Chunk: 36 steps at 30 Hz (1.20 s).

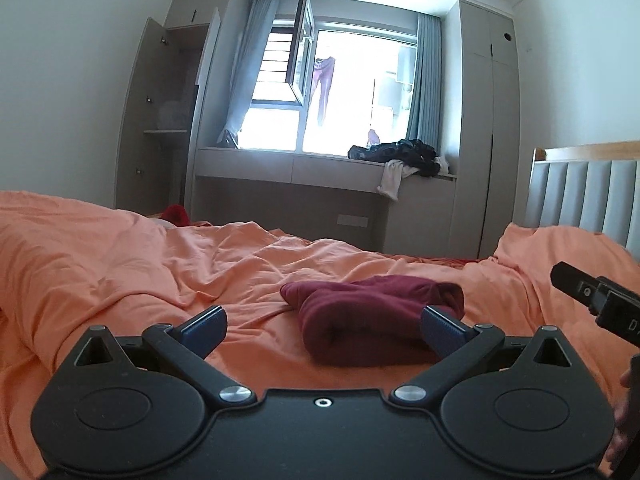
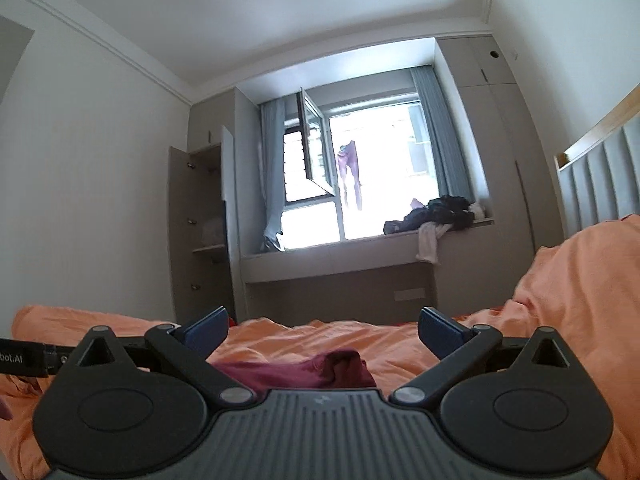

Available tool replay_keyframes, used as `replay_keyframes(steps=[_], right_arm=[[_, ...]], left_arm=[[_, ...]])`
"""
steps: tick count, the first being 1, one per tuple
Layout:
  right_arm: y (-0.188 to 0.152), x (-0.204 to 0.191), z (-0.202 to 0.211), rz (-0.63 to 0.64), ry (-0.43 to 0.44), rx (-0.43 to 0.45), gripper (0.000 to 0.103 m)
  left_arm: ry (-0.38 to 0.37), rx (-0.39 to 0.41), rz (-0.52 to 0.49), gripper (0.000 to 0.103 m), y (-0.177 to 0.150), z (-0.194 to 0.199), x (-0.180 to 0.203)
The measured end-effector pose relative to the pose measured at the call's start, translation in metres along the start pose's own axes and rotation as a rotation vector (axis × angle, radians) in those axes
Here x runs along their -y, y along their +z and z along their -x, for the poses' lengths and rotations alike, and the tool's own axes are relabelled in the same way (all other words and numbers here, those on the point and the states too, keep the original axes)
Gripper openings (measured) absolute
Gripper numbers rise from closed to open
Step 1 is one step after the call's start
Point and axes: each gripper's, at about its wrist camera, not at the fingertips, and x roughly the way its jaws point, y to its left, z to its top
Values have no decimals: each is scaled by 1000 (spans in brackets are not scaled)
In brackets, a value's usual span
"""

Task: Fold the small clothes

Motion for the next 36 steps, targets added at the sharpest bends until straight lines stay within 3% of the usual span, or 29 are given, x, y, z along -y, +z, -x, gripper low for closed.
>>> replay_keyframes(steps=[12, 36], right_arm=[[-16, -10, 30, 63, -38, -27, 103], [-31, -6, 17, 77, -10, -73, 103]], left_arm=[[5, -45, 21, 103, -25, 6, -10], [7, -84, 40, 102, -29, -7, -14]])
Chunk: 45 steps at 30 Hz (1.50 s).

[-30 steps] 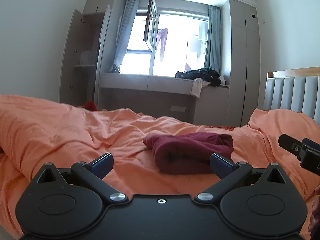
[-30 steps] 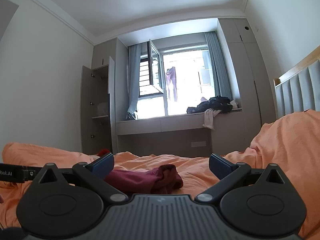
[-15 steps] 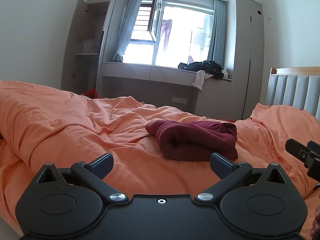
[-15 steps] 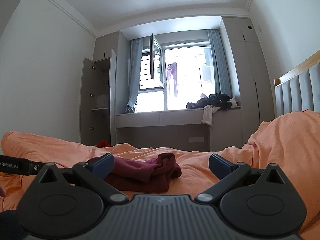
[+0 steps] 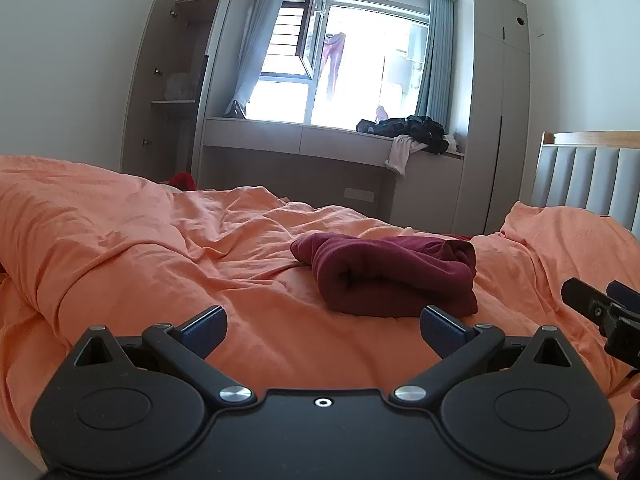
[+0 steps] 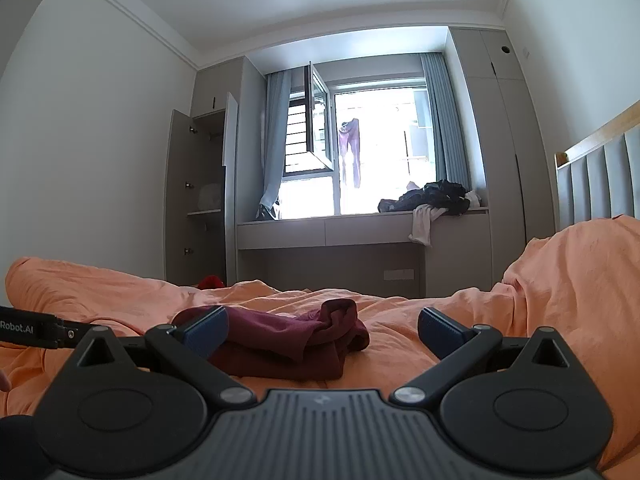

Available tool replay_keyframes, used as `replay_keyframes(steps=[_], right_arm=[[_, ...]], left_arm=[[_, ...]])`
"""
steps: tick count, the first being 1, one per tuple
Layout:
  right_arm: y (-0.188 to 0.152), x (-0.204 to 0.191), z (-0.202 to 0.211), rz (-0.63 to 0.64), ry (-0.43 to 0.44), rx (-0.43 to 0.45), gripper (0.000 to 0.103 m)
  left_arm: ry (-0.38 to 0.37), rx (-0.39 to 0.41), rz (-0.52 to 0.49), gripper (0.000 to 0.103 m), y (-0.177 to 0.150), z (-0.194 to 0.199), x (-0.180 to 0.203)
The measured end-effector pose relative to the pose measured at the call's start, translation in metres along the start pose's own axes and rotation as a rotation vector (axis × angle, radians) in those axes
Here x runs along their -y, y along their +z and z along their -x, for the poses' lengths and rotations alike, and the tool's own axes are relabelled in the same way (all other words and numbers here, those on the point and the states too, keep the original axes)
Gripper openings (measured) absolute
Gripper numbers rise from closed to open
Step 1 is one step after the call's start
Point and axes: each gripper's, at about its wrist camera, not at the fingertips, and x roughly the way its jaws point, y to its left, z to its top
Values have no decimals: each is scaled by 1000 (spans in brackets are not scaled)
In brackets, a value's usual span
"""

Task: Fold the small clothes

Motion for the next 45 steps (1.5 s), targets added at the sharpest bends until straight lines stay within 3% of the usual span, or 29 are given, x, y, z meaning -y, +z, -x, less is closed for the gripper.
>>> replay_keyframes(steps=[45], right_arm=[[-1, 3, -6, -15, 1, -11, 103]], left_arm=[[-3, -15, -4, 103, -2, -5, 0]])
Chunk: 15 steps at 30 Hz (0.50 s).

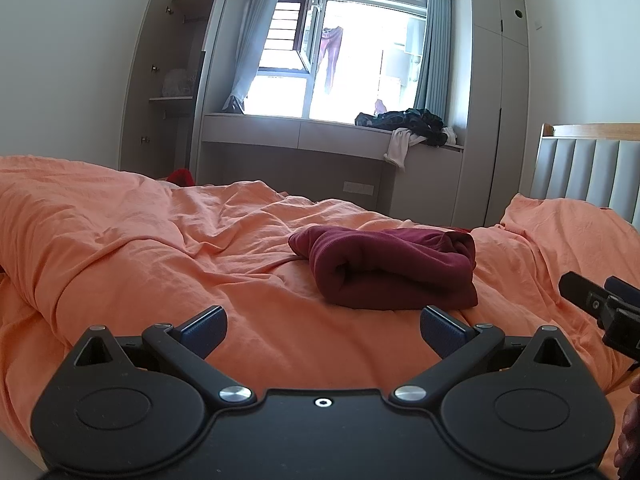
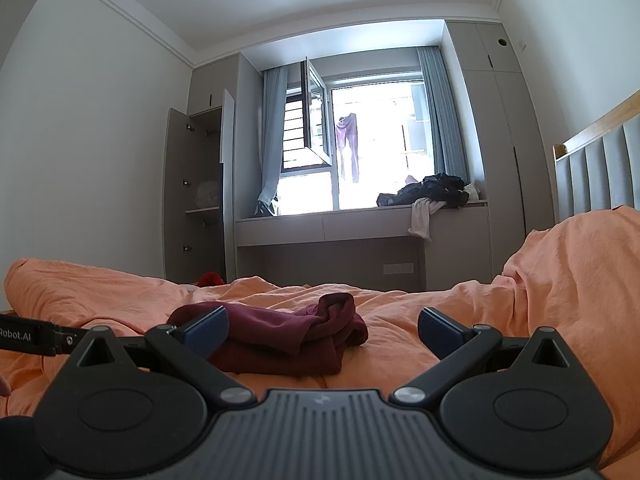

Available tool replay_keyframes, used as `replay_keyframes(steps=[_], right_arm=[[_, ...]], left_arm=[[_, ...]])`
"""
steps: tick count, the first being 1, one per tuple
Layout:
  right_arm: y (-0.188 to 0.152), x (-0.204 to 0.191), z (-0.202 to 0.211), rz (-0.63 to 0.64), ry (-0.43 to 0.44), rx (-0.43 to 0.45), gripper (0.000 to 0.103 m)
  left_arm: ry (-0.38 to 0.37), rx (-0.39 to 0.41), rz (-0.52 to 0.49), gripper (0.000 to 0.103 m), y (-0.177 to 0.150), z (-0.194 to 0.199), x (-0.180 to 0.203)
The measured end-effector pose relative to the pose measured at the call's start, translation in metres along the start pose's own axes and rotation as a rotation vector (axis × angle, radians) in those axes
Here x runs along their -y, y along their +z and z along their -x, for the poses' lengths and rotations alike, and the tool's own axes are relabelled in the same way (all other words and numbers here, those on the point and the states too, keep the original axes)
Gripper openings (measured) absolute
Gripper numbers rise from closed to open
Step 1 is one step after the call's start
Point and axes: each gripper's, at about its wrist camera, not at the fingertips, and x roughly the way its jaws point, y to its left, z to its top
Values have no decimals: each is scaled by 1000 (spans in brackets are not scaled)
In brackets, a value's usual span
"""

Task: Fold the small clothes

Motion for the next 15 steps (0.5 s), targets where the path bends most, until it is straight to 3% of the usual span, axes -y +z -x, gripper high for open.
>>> replay_keyframes(steps=[15], right_arm=[[-1, -4, -8, 4, 25, 1, 103]], left_arm=[[57, -8, -24, 103, 1, -1, 0]])
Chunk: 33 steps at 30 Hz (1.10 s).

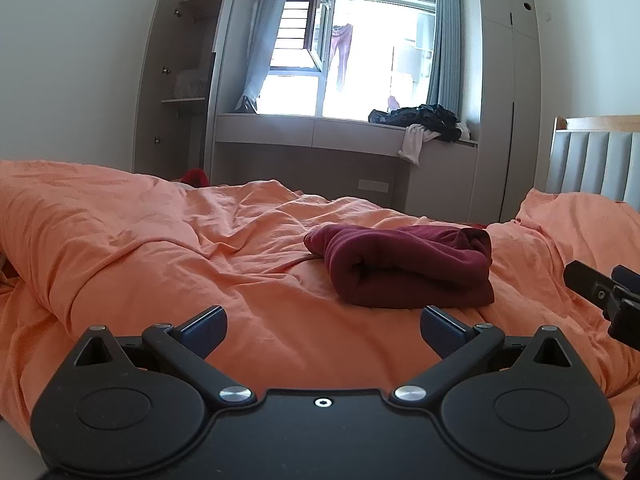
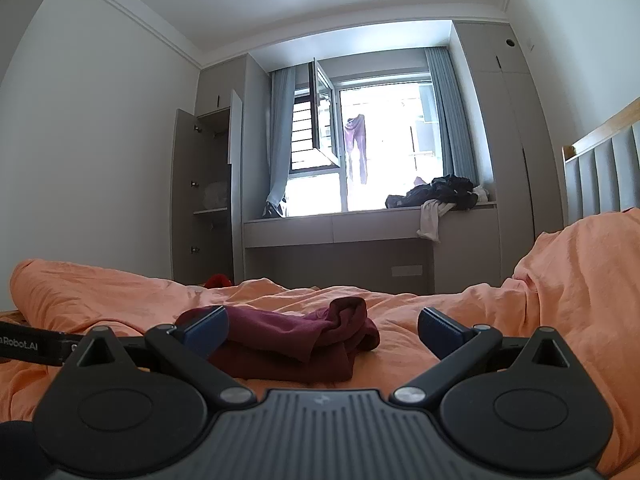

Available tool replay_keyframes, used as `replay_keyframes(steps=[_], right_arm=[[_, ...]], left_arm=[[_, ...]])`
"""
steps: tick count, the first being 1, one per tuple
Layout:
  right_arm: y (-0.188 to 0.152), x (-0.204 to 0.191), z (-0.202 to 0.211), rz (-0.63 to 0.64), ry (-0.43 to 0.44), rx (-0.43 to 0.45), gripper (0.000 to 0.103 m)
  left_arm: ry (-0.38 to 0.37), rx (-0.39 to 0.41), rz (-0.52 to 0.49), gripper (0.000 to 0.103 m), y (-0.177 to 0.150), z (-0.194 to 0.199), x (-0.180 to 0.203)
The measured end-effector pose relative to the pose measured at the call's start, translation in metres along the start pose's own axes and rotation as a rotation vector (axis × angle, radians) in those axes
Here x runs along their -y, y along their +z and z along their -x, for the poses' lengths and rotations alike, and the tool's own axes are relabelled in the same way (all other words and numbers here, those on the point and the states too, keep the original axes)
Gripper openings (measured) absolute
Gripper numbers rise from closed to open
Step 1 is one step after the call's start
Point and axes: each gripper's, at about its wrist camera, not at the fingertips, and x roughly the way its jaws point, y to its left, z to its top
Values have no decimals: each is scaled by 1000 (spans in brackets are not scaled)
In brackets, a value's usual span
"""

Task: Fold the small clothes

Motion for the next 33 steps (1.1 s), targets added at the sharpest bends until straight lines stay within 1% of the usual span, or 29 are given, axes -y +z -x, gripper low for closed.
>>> replay_keyframes(steps=[23, 33], right_arm=[[0, 2, -3, -9, -2, -14, 103], [-1, 1, -6, -15, -5, -35, 103]], left_arm=[[12, -2, -9, 103, 0, 1, 1], [18, -6, -14, 103, 0, 1, 2]])
